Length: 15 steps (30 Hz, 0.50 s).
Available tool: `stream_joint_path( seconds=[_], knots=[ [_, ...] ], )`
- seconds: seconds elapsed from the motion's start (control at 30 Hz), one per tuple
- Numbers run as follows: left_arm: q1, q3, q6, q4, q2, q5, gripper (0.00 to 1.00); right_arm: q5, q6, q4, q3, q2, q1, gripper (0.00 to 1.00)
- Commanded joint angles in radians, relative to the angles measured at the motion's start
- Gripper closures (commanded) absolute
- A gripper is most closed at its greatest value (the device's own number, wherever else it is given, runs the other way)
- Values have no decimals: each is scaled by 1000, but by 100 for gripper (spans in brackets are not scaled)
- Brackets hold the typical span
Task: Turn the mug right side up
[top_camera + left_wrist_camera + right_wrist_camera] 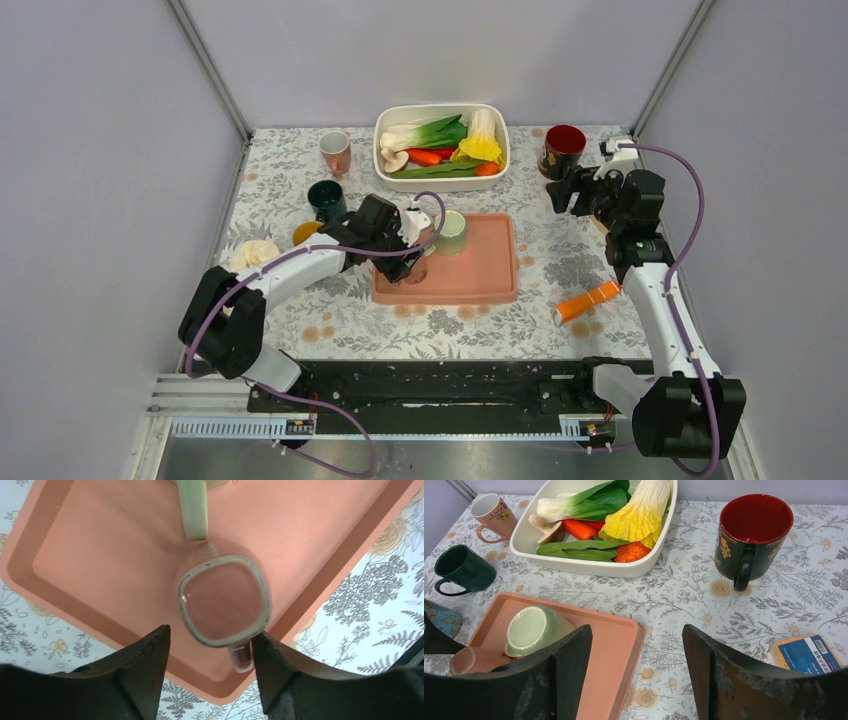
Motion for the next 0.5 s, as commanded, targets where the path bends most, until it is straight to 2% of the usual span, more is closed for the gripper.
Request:
stream_joint_path(
  seconds=[0.0,0.1,0.27,0.4,0.47],
  knots=[
    [-15,57,4,25,20,-17,42,-23,28,63,-11,-8,8,25],
    [-17,62,1,17,31,-13,58,-26,30,69,-15,-10,8,25],
    [-17,61,-1,15,26,-17,77,-33,35,70,-17,-9,8,25],
    [-16,69,15,-1,10,-31,99,-51,36,69,-19,-8,8,26],
    [-14,89,33,-24,-1,-32,100,-75,43,77,-20,-13,8,26]
  ],
)
